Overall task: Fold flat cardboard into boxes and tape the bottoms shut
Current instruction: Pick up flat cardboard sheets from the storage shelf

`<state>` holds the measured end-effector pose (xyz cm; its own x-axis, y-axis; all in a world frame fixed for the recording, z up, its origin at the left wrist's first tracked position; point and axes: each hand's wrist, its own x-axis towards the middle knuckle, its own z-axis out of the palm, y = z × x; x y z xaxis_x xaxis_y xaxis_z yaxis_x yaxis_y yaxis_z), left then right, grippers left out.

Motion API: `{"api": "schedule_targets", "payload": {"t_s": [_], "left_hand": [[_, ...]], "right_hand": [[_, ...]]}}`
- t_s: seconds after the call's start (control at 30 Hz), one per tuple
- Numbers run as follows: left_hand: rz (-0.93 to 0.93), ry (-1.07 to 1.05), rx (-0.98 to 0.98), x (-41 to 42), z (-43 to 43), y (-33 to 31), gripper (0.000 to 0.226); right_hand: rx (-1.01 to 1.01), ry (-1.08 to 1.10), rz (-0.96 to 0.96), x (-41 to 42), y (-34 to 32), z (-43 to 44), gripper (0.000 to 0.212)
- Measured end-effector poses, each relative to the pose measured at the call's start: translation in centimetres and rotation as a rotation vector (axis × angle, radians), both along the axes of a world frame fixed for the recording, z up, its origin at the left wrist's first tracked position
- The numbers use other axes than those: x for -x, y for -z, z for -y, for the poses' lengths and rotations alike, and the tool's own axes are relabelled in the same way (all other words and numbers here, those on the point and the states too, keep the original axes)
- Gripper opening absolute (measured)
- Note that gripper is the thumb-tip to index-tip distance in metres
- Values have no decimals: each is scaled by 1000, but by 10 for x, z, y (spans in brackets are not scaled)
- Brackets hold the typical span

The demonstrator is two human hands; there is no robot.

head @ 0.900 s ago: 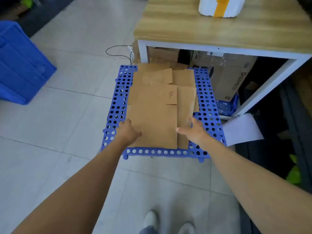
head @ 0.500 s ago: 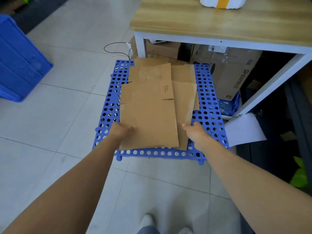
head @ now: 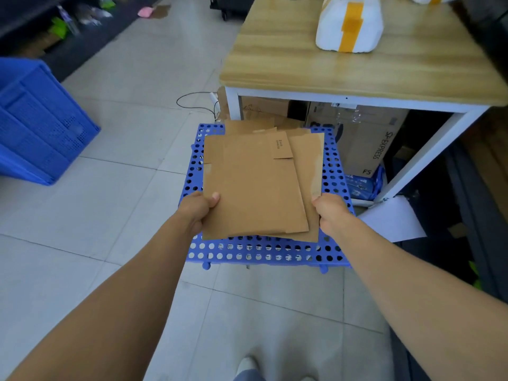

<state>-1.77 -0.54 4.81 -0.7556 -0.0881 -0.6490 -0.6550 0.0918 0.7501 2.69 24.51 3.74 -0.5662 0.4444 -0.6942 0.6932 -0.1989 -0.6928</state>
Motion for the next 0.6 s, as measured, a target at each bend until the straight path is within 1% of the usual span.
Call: {"api": "schedule_targets", "payload": {"t_s": [0.17, 0.27, 0.3, 0.43, 0.53, 0.6], "left_hand": [[-94, 37, 4, -7, -8, -74, 13], [-161, 70, 10, -11, -17, -127, 4], [-186, 90, 17, -13, -21, -146, 4], [-294, 185, -12, -16, -43, -218, 18], [-352, 257, -60, -16, -64, -259, 19], [-380, 304, -91, -18, -80, -279, 12]], "right_hand": [[-44, 10, -69, -16, -74, -13, 29], [-65, 28, -120, -29, -119, -27, 20], [-60, 44, -146, -36, -139, -29, 17], [-78, 116, -229, -61, -207, -48, 16], [-150, 169, -280, -79, -242, -64, 33], [-202, 217, -299, -98, -269, -68, 31]]}}
